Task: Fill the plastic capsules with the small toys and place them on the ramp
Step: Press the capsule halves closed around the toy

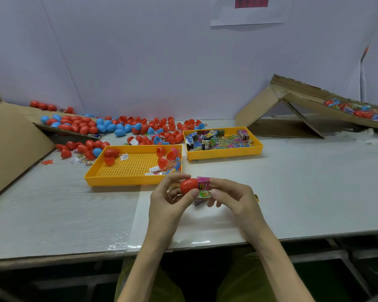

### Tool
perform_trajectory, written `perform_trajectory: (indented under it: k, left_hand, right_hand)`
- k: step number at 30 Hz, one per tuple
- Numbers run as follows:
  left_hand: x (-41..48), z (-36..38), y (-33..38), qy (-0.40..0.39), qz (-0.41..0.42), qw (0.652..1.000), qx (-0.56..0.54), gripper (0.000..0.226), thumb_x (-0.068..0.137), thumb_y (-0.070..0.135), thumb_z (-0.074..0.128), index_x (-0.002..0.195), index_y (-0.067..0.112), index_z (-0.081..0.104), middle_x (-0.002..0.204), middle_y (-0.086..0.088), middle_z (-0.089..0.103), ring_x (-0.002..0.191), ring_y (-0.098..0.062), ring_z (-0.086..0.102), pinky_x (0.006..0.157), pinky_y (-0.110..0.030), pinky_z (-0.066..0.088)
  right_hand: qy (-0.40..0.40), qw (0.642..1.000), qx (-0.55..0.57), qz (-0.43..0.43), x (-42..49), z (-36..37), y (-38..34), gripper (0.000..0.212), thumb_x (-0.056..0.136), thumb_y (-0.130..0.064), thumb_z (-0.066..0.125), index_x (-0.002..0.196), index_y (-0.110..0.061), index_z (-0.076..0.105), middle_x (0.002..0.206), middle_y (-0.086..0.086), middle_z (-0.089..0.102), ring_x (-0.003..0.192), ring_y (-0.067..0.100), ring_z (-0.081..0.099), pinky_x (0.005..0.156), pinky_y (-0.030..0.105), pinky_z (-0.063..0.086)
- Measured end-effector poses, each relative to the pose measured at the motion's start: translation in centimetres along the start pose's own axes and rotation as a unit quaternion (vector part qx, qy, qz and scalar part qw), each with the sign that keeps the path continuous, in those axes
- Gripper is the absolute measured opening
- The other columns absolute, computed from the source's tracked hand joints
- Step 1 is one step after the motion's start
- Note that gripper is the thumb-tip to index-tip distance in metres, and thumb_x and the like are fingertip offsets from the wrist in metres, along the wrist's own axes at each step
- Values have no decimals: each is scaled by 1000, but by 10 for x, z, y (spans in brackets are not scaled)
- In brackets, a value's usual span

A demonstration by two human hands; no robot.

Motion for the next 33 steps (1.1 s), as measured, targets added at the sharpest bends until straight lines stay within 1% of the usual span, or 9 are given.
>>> perform_trajectory:
  k: [3,6,13,17,19,21,25,29,33]
  left_hand:
    - [0,1,-1,-5,-11,1000,5,28,73,24,82,98,30,70,91,3,75,86,-14,72,73,-19,54]
    - [0,2,0,-19,-19,1000,12,31,68,35,83,97,32,71,97,0,74,91,-16,72,76,-22,55]
    - [-4,9,3,-62,-23,998,25,28,77,42,75,102,30,74,104,-2,73,98,-23,70,84,-34,59]
    - [-5,10,5,-58,-23,997,39,30,74,45,74,101,32,74,102,0,73,97,-22,69,81,-28,57]
    - [-5,10,6,-54,-20,998,40,32,73,45,74,100,29,74,101,1,73,92,-21,69,77,-25,56]
    - [-4,10,5,-52,-21,997,47,32,73,41,75,101,25,74,101,1,73,89,-20,68,75,-23,55]
    - [-3,9,2,-50,-26,997,58,26,76,30,74,102,24,74,101,4,73,91,-19,68,74,-22,55]
    - [-3,9,2,-54,-22,997,55,24,77,23,74,101,25,74,102,3,74,91,-21,70,76,-25,57]
    - [-4,10,4,-62,-12,997,54,24,78,17,73,100,27,74,103,2,74,93,-22,69,78,-29,58]
  right_hand:
    - [1,1000,-9,2,1,0,0,21,89,-20,61,105,-18,75,77,1,73,68,14,65,63,22,48]
    - [23,999,-29,-16,1,-2,0,15,94,-7,63,98,-15,76,70,-1,72,64,9,64,63,18,48]
    - [75,996,-36,-41,-2,-12,-6,21,86,-1,72,86,-21,79,78,-5,75,72,3,67,66,13,49]
    - [95,995,-4,-15,-2,-15,-3,18,80,-6,78,81,-24,81,79,2,76,73,10,70,67,18,53]
    - [85,996,16,7,-1,-14,-1,5,77,-21,77,81,-22,80,76,2,74,69,11,65,64,20,52]
    - [66,997,17,20,1,-13,1,12,75,-29,74,80,-19,79,73,2,71,68,12,60,63,21,50]
    - [36,999,31,27,3,-10,4,19,77,-28,79,84,-11,77,72,0,68,70,11,58,65,22,49]
    - [15,998,49,40,4,-8,6,28,75,-30,71,87,-5,76,72,-1,68,68,10,55,66,22,47]
    - [3,995,77,70,3,-7,9,37,70,-35,74,91,-4,76,80,2,69,77,15,56,70,26,47]
Point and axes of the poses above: each hand's wrist, its own x-axis towards the middle knuckle, its own z-axis out of the palm, y = z × x, the point moved 7 cm from there along x, towards the middle knuckle
